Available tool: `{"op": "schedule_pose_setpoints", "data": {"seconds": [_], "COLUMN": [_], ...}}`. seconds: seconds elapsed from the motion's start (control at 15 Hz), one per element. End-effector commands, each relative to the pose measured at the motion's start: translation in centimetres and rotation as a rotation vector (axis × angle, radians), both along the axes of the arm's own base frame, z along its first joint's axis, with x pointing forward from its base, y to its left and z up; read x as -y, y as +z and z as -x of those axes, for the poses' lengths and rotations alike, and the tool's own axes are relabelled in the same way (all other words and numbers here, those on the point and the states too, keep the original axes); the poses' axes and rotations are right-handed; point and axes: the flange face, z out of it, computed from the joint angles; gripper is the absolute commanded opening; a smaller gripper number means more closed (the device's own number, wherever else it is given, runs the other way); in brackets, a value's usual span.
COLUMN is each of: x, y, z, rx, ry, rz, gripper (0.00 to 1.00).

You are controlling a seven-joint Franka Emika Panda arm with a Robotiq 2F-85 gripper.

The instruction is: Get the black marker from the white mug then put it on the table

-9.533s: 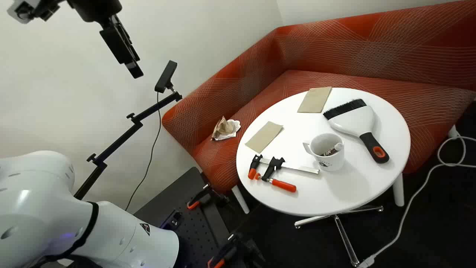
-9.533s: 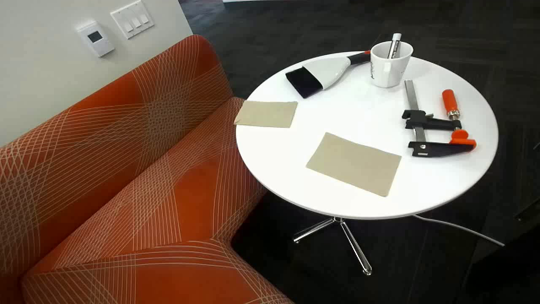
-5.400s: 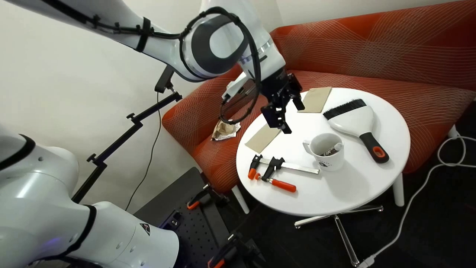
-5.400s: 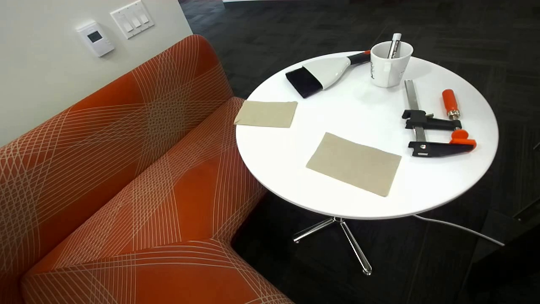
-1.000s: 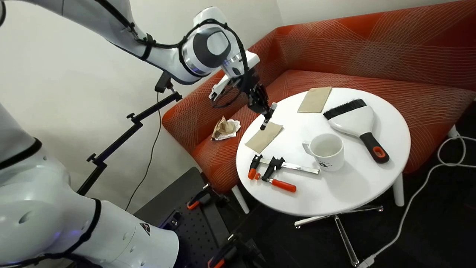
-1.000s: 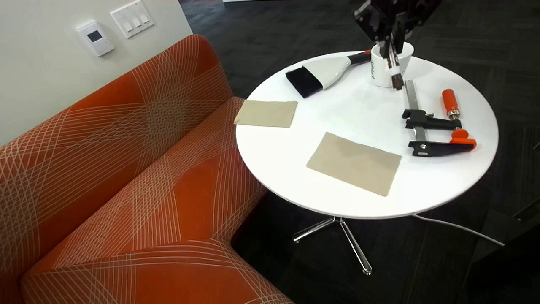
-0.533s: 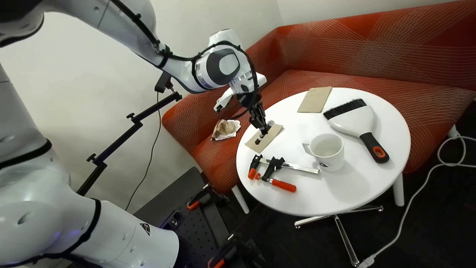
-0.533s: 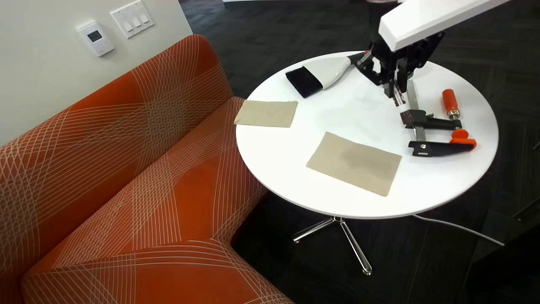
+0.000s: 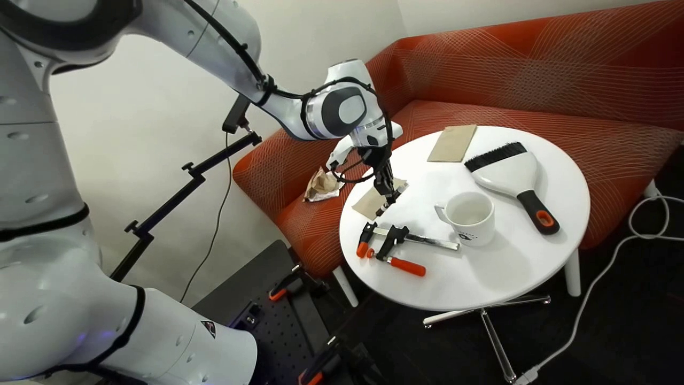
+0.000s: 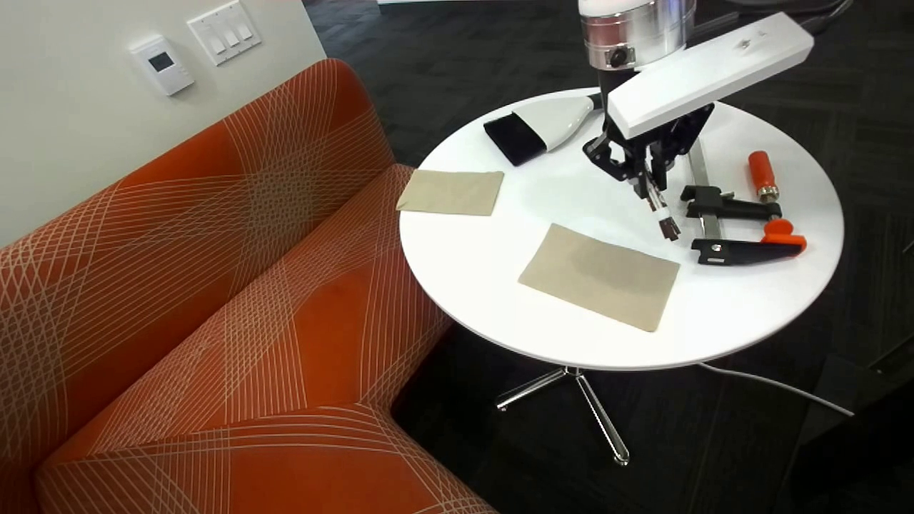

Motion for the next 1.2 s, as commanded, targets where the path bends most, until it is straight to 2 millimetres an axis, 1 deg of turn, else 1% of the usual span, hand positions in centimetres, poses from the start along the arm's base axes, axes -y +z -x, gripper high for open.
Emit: {"op": "schedule_pose_setpoints", "data": {"seconds": [0.0, 0.07, 0.13, 0.2, 0.33, 0.67, 0.73, 1.07, 1.13], "x": [0.3, 0.4, 0.3, 0.3, 0.2, 0.4, 0.5, 0.7, 0.7], "y": [-1.0, -1.3, -1.4, -1.6, -1.5, -0.5, -0.3, 0.5, -0.8], "z": [-1.6, -1.8, -2.1, -2.3, -2.6, -3.1, -3.2, -3.5, -3.3], "rx": [-0.015, -0.018, -0.019, -0.020, -0.017, 0.007, 0.011, 0.024, 0.030], "ry": [-0.012, -0.012, -0.018, -0.022, -0.026, -0.032, -0.036, -0.040, -0.037], "rz": [-0.022, -0.024, -0.025, -0.026, -0.026, -0.019, -0.016, -0.021, -0.013], "gripper": [0.05, 0.19, 0.45, 0.47, 0.59, 0.99, 1.00, 1.00, 1.00]}}
